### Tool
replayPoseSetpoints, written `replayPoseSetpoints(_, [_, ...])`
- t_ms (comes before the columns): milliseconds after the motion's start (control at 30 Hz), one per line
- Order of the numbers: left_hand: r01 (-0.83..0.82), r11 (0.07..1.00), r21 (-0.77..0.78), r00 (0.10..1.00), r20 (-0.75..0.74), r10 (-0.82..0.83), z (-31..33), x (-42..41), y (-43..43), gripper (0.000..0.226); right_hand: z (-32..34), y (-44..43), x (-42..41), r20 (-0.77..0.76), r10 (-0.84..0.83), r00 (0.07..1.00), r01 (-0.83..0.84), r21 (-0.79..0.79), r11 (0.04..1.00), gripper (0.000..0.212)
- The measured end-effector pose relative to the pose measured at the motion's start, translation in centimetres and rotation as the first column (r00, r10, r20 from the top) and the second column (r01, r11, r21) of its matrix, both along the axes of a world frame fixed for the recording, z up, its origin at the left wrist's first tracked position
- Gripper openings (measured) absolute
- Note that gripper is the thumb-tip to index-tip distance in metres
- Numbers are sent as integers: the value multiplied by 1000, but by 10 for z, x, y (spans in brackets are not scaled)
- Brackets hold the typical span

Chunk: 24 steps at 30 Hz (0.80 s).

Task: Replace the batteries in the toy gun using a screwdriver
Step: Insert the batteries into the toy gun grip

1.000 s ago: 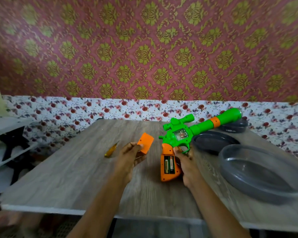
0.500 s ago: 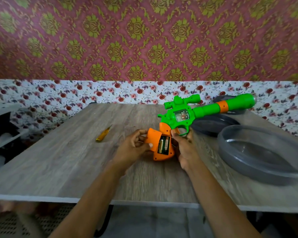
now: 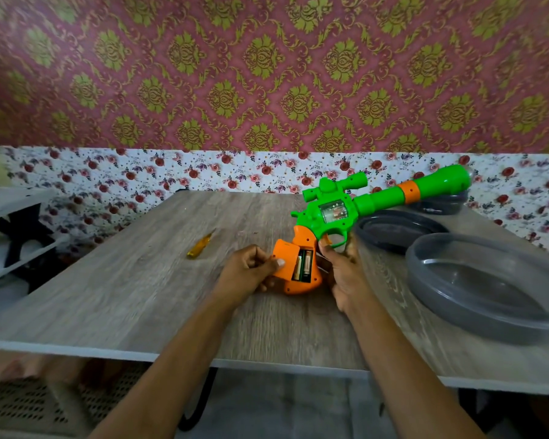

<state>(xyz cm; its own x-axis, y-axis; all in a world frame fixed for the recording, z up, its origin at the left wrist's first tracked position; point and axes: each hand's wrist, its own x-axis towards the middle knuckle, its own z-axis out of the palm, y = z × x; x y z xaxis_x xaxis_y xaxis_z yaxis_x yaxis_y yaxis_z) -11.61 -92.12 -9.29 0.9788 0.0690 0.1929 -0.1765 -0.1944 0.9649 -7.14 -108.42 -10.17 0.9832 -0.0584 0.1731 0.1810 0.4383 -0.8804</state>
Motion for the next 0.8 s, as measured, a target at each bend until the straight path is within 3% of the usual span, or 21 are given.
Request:
replayPoseSetpoints(233, [-18,1000,8,1000,-7,18,0,-1,-1,13,4,1,-5,-1,37,999,-37,60,998,55])
replayPoseSetpoints(367, [-88,978,190,993,93,71,-5,2,0,35,3,2,-5,-11,41,999,-40,52,998,54])
replayPoseSetpoints(500, [-117,966,229,980,184,76,-4,2,-1,18,4,3,-7,-20,63,998,-62,50,997,49])
replayPoseSetpoints(667, [-150,947,285,962,264,73,-5,1,-1,26,3,4,-5,-20,72,997,-71,60,996,39])
replayPoseSetpoints(800, [-236,865,443,911,410,39,-8,2,-2,27,1,4,-5,-6,91,996,-90,51,995,40])
